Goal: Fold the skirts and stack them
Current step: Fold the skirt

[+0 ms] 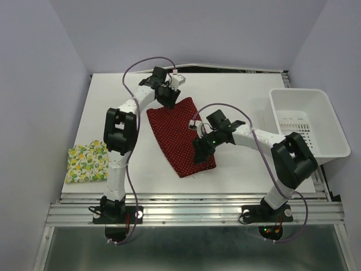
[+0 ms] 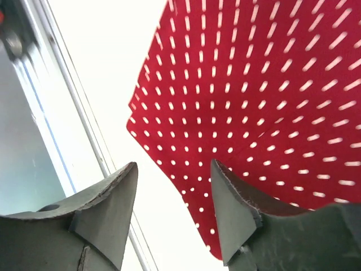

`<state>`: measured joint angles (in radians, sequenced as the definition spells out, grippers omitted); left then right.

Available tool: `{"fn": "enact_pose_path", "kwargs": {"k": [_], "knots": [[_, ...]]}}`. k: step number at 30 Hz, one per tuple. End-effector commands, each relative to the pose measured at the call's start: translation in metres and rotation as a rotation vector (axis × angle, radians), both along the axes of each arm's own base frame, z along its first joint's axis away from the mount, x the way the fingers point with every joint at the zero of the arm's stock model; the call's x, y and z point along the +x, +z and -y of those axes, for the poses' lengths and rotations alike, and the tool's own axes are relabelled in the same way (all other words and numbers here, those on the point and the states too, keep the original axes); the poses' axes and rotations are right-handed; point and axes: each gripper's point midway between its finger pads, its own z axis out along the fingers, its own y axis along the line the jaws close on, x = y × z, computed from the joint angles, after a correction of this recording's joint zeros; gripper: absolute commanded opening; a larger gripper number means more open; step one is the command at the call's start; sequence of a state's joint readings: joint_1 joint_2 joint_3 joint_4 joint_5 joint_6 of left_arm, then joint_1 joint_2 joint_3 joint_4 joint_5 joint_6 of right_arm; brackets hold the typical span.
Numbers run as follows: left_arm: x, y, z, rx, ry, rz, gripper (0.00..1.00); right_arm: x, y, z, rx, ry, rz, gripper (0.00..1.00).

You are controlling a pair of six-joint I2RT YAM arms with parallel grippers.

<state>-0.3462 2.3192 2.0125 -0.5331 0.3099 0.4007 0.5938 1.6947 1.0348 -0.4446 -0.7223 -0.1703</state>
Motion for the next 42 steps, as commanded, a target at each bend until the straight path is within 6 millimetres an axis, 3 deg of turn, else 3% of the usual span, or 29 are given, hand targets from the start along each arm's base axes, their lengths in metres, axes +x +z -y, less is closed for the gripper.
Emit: {"fn": "enact_pose_path", "kwargs": {"k": [1, 2, 3, 4, 5, 6, 7, 8, 9, 10, 11, 12, 13, 14, 15, 18, 19, 20, 22, 23, 27, 30, 35, 42], "knots": [[-0.019, 0.164, -0.011, -0.221, -0.011, 0.284, 0.56, 0.034, 0.078, -0.016, 0.134, -0.051, 0.173, 0.6], [-0.037, 0.147, -0.019, -0.203, -0.017, 0.254, 0.65, 0.038, 0.078, -0.014, 0.123, -0.046, 0.21, 0.6], [-0.051, 0.178, -0.028, -0.205, -0.017, 0.335, 0.69, 0.045, 0.076, -0.008, 0.106, -0.061, 0.236, 0.6], [-0.06, 0.178, -0.034, -0.192, -0.015, 0.354, 0.7, 0.053, 0.072, -0.002, 0.078, -0.081, 0.264, 0.6], [-0.074, 0.161, -0.041, -0.173, -0.016, 0.346, 0.8, 0.056, 0.066, 0.0, 0.06, -0.068, 0.282, 0.6], [-0.09, 0.19, -0.049, -0.188, -0.008, 0.43, 0.92, 0.057, 0.061, 0.001, 0.048, -0.059, 0.29, 0.6], [-0.094, 0.2, -0.054, -0.2, 0.01, 0.495, 0.99, 0.057, 0.057, 0.003, 0.037, -0.049, 0.299, 0.6], [-0.114, 0.203, -0.064, -0.212, 0.051, 0.521, 0.98, 0.057, 0.049, 0.004, 0.024, -0.026, 0.308, 0.6], [-0.114, 0.19, -0.066, -0.204, 0.072, 0.51, 0.99, 0.058, 0.045, 0.005, 0.017, -0.011, 0.315, 0.6], [-0.127, 0.216, -0.073, -0.226, 0.09, 0.59, 0.98, 0.057, 0.036, 0.007, 0.002, 0.002, 0.312, 0.6], [-0.133, 0.226, -0.089, -0.236, 0.19, 0.648, 0.98, 0.057, 0.025, 0.009, -0.017, 0.027, 0.315, 0.6], [-0.131, 0.22, -0.093, -0.224, 0.222, 0.647, 0.98, 0.056, 0.018, 0.01, -0.025, 0.038, 0.308, 0.6], [-0.142, 0.224, -0.097, -0.199, 0.193, 0.666, 0.98, 0.056, 0.012, 0.01, -0.033, 0.045, 0.301, 0.59], [-0.151, 0.223, -0.091, -0.137, 0.053, 0.686, 0.99, 0.057, 0.001, 0.01, -0.044, 0.051, 0.285, 0.59], [-0.16, 0.216, -0.088, -0.105, -0.025, 0.658, 0.99, 0.057, -0.004, 0.009, -0.045, 0.053, 0.274, 0.58], [-0.193, 0.16, -0.082, 0.067, -0.173, 0.52, 0.99, 0.057, -0.013, 0.003, -0.023, 0.046, 0.244, 0.58], [-0.203, 0.148, -0.085, 0.16, -0.248, 0.535, 0.99, 0.056, -0.022, 0.002, -0.028, 0.045, 0.223, 0.58], [-0.22, 0.108, -0.097, 0.264, -0.282, 0.474, 0.99, 0.056, -0.026, 0.001, -0.028, 0.041, 0.209, 0.57], [-0.245, 0.091, -0.093, 0.359, -0.428, 0.524, 0.99, 0.056, -0.041, 0.002, -0.05, 0.033, 0.171, 0.57], [-0.259, 0.058, -0.108, 0.45, -0.451, 0.481, 0.99, 0.056, -0.047, 0.002, -0.059, 0.021, 0.148, 0.57], [-0.283, 0.03, -0.107, 0.508, -0.543, 0.488, 0.99, 0.048, -0.064, -0.005, -0.05, 0.008, 0.039, 0.56], [-0.294, 0.022, -0.089, 0.45, -0.575, 0.454, 0.99, 0.043, -0.074, -0.01, -0.036, -0.015, -0.04, 0.55], [-0.325, -0.02, -0.063, 0.422, -0.662, 0.352, 0.99, 0.036, -0.086, -0.015, -0.022, -0.035, -0.139, 0.55], [-0.338, -0.053, -0.07, 0.498, -0.718, 0.332, 0.99, 0.035, -0.094, -0.017, -0.029, -0.043, -0.171, 0.55]]}}
